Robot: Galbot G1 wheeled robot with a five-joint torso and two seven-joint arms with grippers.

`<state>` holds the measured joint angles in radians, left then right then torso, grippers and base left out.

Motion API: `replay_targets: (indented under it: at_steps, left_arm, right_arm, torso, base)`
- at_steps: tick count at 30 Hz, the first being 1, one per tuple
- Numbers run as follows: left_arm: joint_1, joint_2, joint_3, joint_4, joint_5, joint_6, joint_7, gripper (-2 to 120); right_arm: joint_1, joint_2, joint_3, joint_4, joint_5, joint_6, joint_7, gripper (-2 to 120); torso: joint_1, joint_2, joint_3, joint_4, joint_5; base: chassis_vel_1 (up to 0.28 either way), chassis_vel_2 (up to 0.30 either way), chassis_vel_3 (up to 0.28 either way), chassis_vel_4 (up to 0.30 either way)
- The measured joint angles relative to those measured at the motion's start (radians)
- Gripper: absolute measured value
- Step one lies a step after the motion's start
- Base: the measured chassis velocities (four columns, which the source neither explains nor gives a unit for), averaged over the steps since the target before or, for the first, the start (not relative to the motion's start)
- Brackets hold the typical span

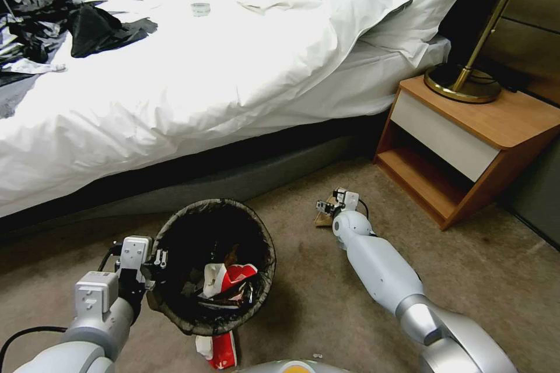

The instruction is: Pick up the trash bin, then pick up the garbage from the floor and place it into the trash bin.

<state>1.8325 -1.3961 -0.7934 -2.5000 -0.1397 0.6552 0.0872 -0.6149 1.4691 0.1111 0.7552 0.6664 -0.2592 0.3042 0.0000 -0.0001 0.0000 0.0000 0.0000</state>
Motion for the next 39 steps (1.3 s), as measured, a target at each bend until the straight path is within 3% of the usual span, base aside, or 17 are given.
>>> replay_targets:
  at_steps: [9,20,22,24,31,33,36,39]
  left_arm:
    - [-0.004,0.005,0.001,0.0,0.001,-0.001,0.002,1]
    - [-0.008,0.008,0.004,0.0,0.001,-0.002,0.003,1]
    - [-0.008,0.008,0.004,0.0,0.001,-0.002,0.003,1]
    - [-0.009,0.007,0.004,0.0,0.002,-0.003,0.003,1]
    - [-0.011,0.006,0.004,0.0,0.002,-0.004,0.003,1]
    - [-0.012,0.006,0.004,0.0,0.002,-0.004,0.003,1]
    - [-0.011,0.006,0.005,0.0,0.002,-0.004,0.003,1]
    - [-0.011,0.005,0.006,0.0,0.002,-0.004,0.003,1]
  right_arm:
    - [0.013,0.012,-0.001,-0.069,0.003,0.042,-0.024,96]
    - [0.008,0.012,-0.006,-0.066,0.004,0.055,-0.038,54]
    - [0.008,0.012,-0.006,-0.066,0.004,0.055,-0.038,54]
    - [0.007,0.009,-0.008,-0.064,0.003,0.056,-0.038,39]
    - [0.002,0.006,-0.008,-0.061,0.002,0.056,-0.038,19]
    - [0.002,0.005,-0.008,-0.061,0.001,0.058,-0.038,7]
    - [0.002,0.004,-0.008,-0.064,0.001,0.059,-0.038,0]
    - [0.001,0.002,-0.008,-0.064,-0.001,0.063,-0.036,0]
  torso:
    - [0.0,0.0,0.0,0.0,-0.0001]
    - [0.0,0.0,0.0,0.0,0.0]
    - [0.0,0.0,0.0,0.0,0.0]
    - [0.0,0.0,0.0,0.0,0.0]
    - [0.0,0.0,0.0,0.0,0.0]
    - [0.0,0.0,0.0,0.0,0.0]
    - [0.0,0.0,0.0,0.0,0.0]
    - [0.0,0.0,0.0,0.0,0.0]
  base:
    - [0.0,0.0,0.0,0.0]
    - [0.0,0.0,0.0,0.0]
    - [0.0,0.0,0.0,0.0]
    - [0.0,0.0,0.0,0.0]
    - [0.0,0.0,0.0,0.0]
    - [0.0,0.0,0.0,0.0]
    - [0.0,0.0,0.0,0.0]
    - [0.0,0.0,0.0,0.0]
